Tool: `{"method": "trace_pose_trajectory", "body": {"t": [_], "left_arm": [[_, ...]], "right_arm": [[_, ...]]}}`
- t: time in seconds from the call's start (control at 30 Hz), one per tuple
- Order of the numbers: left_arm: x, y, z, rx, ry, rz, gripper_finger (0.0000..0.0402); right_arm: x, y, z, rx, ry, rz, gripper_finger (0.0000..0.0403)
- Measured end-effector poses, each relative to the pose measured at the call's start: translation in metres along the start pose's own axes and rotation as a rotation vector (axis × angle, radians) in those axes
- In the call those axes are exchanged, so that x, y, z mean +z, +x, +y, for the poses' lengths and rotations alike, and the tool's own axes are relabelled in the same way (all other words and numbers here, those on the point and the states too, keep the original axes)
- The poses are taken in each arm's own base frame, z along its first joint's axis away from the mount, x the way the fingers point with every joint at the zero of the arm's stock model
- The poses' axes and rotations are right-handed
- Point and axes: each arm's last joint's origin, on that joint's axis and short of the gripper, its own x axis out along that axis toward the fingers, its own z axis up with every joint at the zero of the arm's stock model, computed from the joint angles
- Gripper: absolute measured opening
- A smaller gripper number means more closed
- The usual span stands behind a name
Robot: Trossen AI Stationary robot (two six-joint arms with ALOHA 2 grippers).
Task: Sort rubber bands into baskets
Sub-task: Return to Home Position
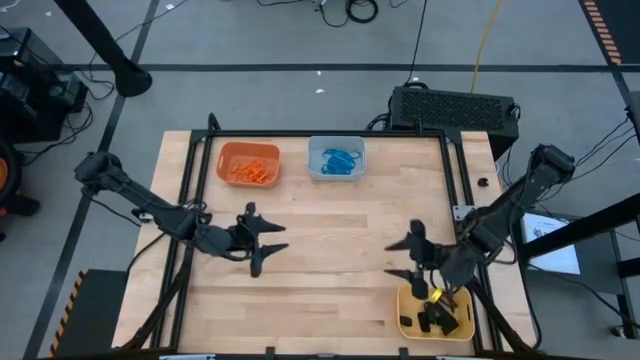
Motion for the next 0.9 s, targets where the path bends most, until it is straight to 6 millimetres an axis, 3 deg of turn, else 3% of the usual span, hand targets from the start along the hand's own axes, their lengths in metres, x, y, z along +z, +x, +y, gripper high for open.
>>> {"method": "trace_pose_trajectory", "body": {"t": [0.13,0.27,0.63,0.73,0.9], "left_arm": [[-0.008,0.009,0.007,0.004,-0.008,-0.017,0.0219],[-0.014,0.003,0.016,0.004,0.001,-0.014,0.0219],[-0.051,-0.027,0.065,0.084,-0.006,-0.045,0.0218],[-0.054,-0.035,0.078,0.115,0.014,-0.086,0.0218],[-0.052,-0.049,0.095,0.117,0.006,-0.158,0.0218]], "right_arm": [[0.021,0.007,-0.003,0.0,-0.152,-0.139,0.0262],[0.031,0.002,-0.012,-0.003,-0.253,-0.174,0.0262],[0.042,-0.02,-0.065,-0.101,-0.253,-0.098,0.0261],[0.031,-0.022,-0.081,-0.125,-0.218,-0.09,0.0251],[-0.015,-0.023,-0.108,-0.154,-0.099,-0.122,0.0219]]}}
